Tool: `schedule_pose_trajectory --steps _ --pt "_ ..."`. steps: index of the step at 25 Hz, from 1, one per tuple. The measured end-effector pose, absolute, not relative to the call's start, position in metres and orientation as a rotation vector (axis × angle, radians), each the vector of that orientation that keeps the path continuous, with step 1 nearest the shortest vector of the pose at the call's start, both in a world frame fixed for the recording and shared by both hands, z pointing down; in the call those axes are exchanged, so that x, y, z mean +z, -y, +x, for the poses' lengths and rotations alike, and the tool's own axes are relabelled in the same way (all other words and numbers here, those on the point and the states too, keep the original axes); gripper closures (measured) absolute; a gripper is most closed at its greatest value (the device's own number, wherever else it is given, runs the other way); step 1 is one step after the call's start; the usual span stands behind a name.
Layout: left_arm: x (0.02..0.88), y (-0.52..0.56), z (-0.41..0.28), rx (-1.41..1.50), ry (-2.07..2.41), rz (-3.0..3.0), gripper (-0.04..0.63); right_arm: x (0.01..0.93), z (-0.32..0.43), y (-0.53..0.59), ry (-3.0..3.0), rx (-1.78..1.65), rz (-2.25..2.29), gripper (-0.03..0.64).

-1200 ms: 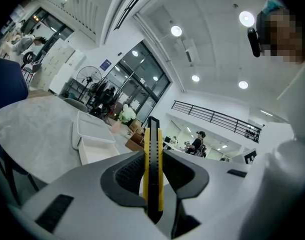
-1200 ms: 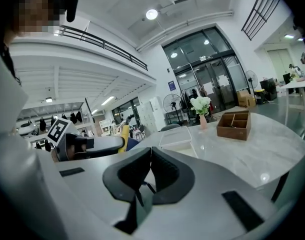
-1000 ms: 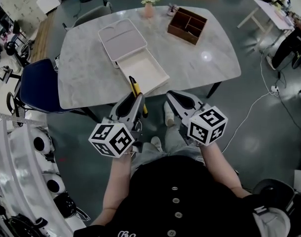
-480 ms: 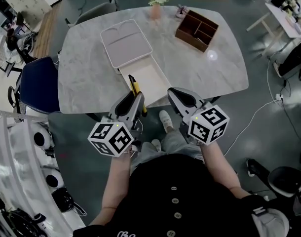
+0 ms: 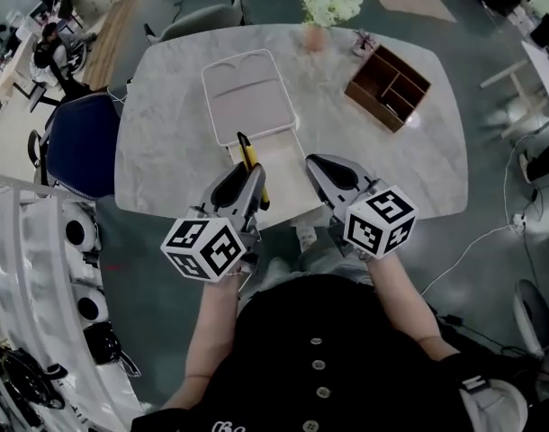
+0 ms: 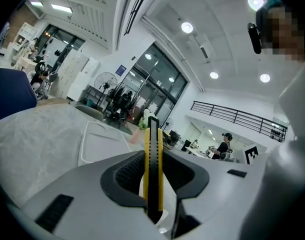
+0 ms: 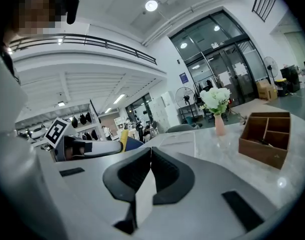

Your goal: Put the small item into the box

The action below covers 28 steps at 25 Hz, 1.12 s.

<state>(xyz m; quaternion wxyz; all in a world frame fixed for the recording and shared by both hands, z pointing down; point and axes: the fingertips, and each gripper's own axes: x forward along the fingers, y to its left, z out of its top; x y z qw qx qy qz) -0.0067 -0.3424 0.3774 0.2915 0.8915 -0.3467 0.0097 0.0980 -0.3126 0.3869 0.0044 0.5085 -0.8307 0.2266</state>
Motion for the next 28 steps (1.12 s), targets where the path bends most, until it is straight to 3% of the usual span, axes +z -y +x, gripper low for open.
schedule_pose_trajectory --steps 28 --pt "0.416 0.385 0.012 0.212 1.187 2.187 0.469 0.402 0.116 0.394 2.748 0.774 1.166 0.614"
